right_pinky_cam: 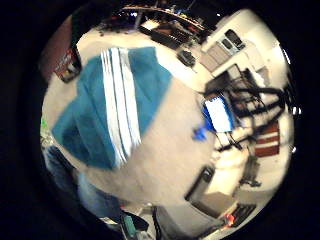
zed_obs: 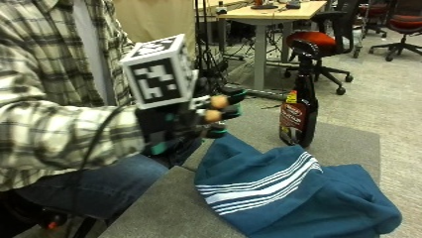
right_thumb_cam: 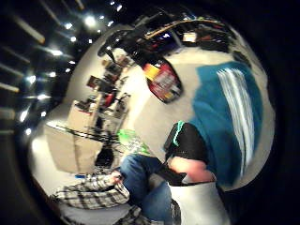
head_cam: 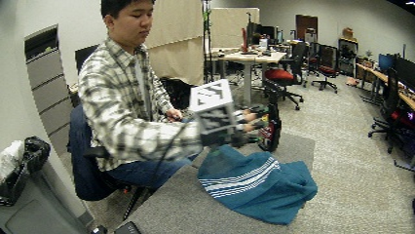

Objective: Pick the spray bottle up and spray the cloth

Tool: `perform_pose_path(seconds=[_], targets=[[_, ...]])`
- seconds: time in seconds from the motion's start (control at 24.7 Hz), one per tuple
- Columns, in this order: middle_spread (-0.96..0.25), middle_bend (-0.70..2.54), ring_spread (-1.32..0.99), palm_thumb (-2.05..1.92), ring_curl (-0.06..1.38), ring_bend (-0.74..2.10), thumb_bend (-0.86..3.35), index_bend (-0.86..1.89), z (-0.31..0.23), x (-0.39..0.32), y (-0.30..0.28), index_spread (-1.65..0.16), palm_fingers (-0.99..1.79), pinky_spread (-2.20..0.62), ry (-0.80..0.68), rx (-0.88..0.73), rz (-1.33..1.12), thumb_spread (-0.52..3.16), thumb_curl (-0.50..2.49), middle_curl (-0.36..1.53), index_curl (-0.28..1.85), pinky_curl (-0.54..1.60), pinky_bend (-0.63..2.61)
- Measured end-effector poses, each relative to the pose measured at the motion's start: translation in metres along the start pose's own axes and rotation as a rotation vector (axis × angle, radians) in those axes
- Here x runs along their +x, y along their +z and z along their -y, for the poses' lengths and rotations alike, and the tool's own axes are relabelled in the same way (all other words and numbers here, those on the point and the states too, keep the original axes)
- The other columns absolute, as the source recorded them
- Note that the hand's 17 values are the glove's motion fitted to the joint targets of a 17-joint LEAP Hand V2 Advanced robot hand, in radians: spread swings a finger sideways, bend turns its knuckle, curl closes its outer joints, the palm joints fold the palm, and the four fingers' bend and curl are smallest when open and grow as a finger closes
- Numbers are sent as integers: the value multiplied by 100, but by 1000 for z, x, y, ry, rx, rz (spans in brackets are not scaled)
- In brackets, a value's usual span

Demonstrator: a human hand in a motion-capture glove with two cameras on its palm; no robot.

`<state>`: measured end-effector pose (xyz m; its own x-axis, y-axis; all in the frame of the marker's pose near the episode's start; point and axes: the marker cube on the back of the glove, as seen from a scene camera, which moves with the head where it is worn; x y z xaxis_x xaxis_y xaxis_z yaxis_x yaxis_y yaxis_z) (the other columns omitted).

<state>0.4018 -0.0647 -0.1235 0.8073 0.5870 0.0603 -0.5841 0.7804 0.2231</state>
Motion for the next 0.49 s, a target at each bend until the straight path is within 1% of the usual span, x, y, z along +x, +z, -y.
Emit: perform_pose_path(seconds=[0.12,0.28,0.41,0.49], targets=[[-11,11,7,61,33,29,-2,16,-99,5,-7,-39,-6,21,48,-55,-134,97,63,28,34,38,57],[-10,13,9,62,32,30,-1,17,-216,-15,-4,-39,-3,21,192,-73,-166,101,62,26,33,38,60],[-10,15,11,63,32,30,-1,17,-287,-41,4,-38,-1,21,260,-75,-143,105,62,26,33,38,60],[-10,17,11,63,32,30,-1,17,-321,-56,10,-38,1,21,285,-70,-131,106,61,26,33,38,61]])
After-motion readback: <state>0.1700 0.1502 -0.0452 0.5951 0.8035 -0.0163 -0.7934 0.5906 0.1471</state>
